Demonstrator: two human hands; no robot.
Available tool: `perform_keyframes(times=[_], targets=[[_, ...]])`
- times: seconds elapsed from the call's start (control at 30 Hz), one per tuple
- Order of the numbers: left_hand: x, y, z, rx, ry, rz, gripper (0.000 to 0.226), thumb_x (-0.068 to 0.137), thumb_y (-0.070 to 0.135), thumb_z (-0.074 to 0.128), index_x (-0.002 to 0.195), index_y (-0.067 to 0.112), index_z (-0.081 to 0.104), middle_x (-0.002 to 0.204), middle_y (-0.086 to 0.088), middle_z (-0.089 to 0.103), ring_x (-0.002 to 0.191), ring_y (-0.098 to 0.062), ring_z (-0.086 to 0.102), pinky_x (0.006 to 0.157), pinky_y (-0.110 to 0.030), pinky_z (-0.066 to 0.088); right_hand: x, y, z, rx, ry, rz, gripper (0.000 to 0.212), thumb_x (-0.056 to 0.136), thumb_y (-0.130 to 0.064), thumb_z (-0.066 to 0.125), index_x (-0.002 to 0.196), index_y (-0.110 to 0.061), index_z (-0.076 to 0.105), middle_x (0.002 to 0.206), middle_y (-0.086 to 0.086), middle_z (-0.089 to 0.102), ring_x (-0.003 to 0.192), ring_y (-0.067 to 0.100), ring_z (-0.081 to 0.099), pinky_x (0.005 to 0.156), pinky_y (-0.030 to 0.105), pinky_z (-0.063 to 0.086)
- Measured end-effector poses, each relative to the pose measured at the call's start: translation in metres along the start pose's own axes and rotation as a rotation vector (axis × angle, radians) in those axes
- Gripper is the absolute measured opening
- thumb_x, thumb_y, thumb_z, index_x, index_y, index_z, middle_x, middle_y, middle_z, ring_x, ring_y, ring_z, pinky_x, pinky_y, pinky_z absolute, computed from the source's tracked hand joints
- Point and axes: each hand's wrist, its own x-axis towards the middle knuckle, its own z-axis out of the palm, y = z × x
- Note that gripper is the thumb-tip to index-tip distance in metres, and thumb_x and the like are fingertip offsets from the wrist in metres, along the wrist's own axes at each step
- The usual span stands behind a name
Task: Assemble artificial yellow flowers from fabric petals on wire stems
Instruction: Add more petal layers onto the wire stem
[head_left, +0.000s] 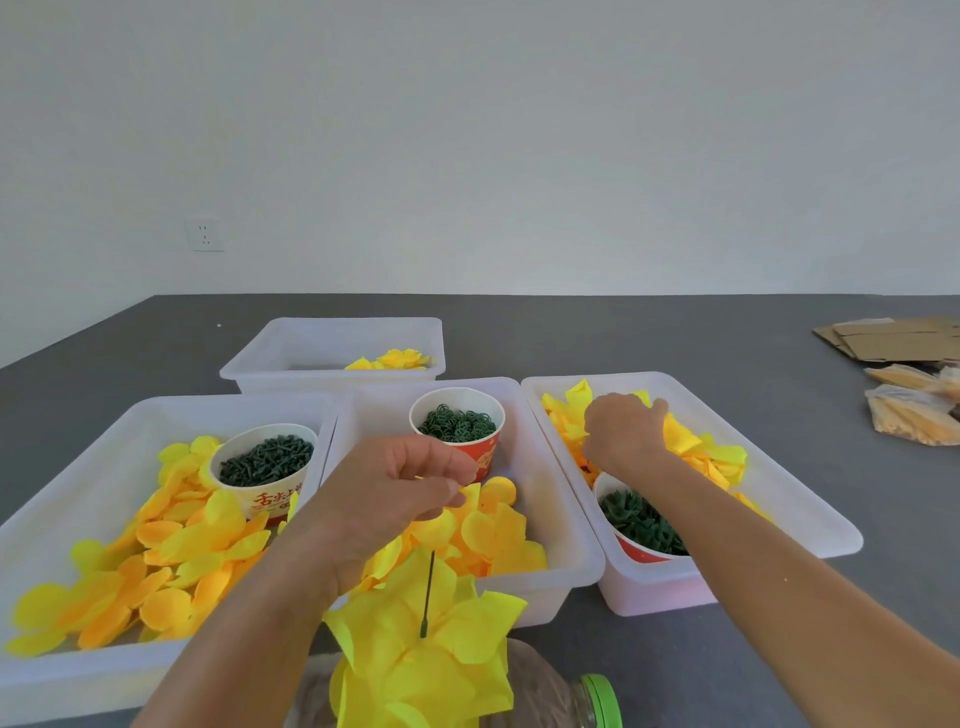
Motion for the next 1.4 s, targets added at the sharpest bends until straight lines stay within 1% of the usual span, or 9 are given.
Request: perform_keyframes(times=[0.13, 0.37, 0.47, 0.63, 0.8, 0.93, 1.07, 1.2, 1.4], targets=[[0.002, 0.000, 0.001, 0.017, -0.006, -0.001, 0.019, 0.084, -0.003, 0.059, 0.091, 0.010, 0.072, 0.089, -0.004, 0.073, 0.086, -0.017, 0.069, 0.084, -0.034, 0.053, -0.008, 0.017, -0.004, 0.415, 0.023, 0.109, 0.008, 0.083, -0.027, 0.063, 0.076, -0.029, 0.061, 0.111, -0.008, 0.060, 0.105, 0.020, 0.054, 0.087, 0.037, 0.031], [0.013, 0.007, 0.003, 0.035, 0.000, 0.017, 0.021, 0.084, -0.004, 0.059, 0.089, 0.012, 0.072, 0.086, -0.001, 0.074, 0.087, -0.019, 0.069, 0.083, -0.033, 0.054, -0.022, 0.020, -0.017, 0.872, 0.314, 0.053, 0.005, 0.077, -0.015, 0.072, 0.076, -0.020, 0.071, 0.095, -0.004, 0.070, 0.104, 0.020, 0.057, 0.098, 0.041, 0.036], [0.022, 0.009, 0.005, 0.070, 0.015, 0.042, 0.020, 0.084, -0.001, 0.060, 0.088, 0.015, 0.072, 0.087, -0.002, 0.074, 0.090, -0.021, 0.068, 0.080, -0.028, 0.054, -0.022, 0.018, -0.020, 1.039, 0.384, -0.066, 0.005, 0.081, -0.010, 0.070, 0.081, -0.013, 0.067, 0.090, -0.001, 0.064, 0.098, 0.018, 0.055, 0.090, 0.033, 0.041], [0.036, 0.005, 0.010, 0.144, 0.072, 0.097, 0.019, 0.084, 0.005, 0.064, 0.084, 0.023, 0.069, 0.094, -0.003, 0.070, 0.095, -0.019, 0.065, 0.083, -0.031, 0.054, -0.013, 0.012, -0.020, 1.329, 0.331, 0.091, 0.002, 0.091, -0.012, 0.058, 0.090, -0.011, 0.056, 0.090, 0.005, 0.059, 0.086, 0.018, 0.054, 0.069, 0.027, 0.039], [0.043, -0.005, 0.011, 0.153, 0.089, 0.072, 0.015, 0.082, 0.009, 0.068, 0.083, 0.024, 0.068, 0.086, 0.001, 0.068, 0.093, -0.019, 0.065, 0.081, -0.028, 0.052, -0.016, 0.002, -0.015, 1.462, 0.286, 0.202, 0.008, 0.086, -0.016, 0.065, 0.083, -0.019, 0.059, 0.096, 0.007, 0.064, 0.090, 0.019, 0.058, 0.075, 0.032, 0.046], [0.049, -0.006, 0.011, 0.140, 0.108, 0.084, 0.013, 0.080, 0.014, 0.072, 0.091, 0.019, 0.068, 0.087, 0.001, 0.069, 0.092, -0.020, 0.065, 0.079, -0.029, 0.053, -0.024, -0.014, -0.024, 1.503, 0.208, 0.156, 0.007, 0.084, -0.018, 0.068, 0.084, -0.018, 0.061, 0.093, 0.011, 0.068, 0.082, 0.021, 0.062, 0.076, 0.037, 0.052], [0.054, -0.005, 0.010, 0.055, 0.142, 0.064, 0.036, 0.076, 0.022, 0.076, 0.108, 0.012, 0.065, 0.097, -0.005, 0.069, 0.093, -0.020, 0.065, 0.081, -0.033, 0.055, -0.039, -0.032, -0.039, 1.621, 0.083, 0.062, 0.006, 0.084, -0.015, 0.068, 0.081, -0.015, 0.063, 0.073, 0.007, 0.067, 0.057, 0.008, 0.063, 0.052, 0.023, 0.053], [0.056, -0.004, 0.007, -0.111, 0.114, -0.016, 0.028, 0.073, 0.029, 0.077, 0.092, 0.010, 0.069, 0.087, -0.007, 0.074, 0.080, -0.019, 0.071, 0.074, -0.031, 0.058, -0.057, -0.049, -0.052, 1.697, -0.054, -0.045, 0.005, 0.082, -0.013, 0.070, 0.081, -0.012, 0.065, 0.066, -0.001, 0.068, 0.054, 0.004, 0.062, 0.050, 0.018, 0.050], [0.048, -0.008, -0.001, -0.333, 0.057, -0.077, 0.007, 0.073, 0.011, 0.073, 0.080, 0.010, 0.071, 0.080, -0.010, 0.074, 0.071, -0.022, 0.072, 0.062, -0.030, 0.058, -0.078, -0.064, -0.063, 1.824, -0.295, -0.073, 0.010, 0.077, -0.019, 0.072, 0.079, -0.011, 0.066, 0.071, 0.004, 0.070, 0.059, 0.015, 0.064, 0.051, 0.026, 0.053]])
